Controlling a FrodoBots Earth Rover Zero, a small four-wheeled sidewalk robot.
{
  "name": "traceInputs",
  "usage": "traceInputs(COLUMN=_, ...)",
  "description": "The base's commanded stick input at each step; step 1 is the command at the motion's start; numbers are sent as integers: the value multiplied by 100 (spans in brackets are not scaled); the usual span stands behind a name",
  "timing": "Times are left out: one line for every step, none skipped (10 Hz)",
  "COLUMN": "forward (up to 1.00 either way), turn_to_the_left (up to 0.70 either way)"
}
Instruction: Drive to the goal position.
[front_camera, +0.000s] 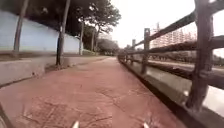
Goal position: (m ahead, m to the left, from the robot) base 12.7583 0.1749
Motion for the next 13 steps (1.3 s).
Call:
traceInputs(forward=70, turn_to_the_left=0)
traceInputs(forward=70, turn_to_the_left=0)
traceInputs(forward=70, turn_to_the_left=0)
traceInputs(forward=70, turn_to_the_left=0)
traceInputs(forward=70, turn_to_the_left=0)
traceInputs(forward=70, turn_to_the_left=0)
traceInputs(forward=70, turn_to_the_left=0)
traceInputs(forward=70, turn_to_the_left=0)
traceInputs(forward=70, turn_to_the_left=0)
traceInputs(forward=70, turn_to_the_left=0)
traceInputs(forward=70, turn_to_the_left=0)
traceInputs(forward=70, turn_to_the_left=0)
traceInputs(forward=70, turn_to_the_left=0)
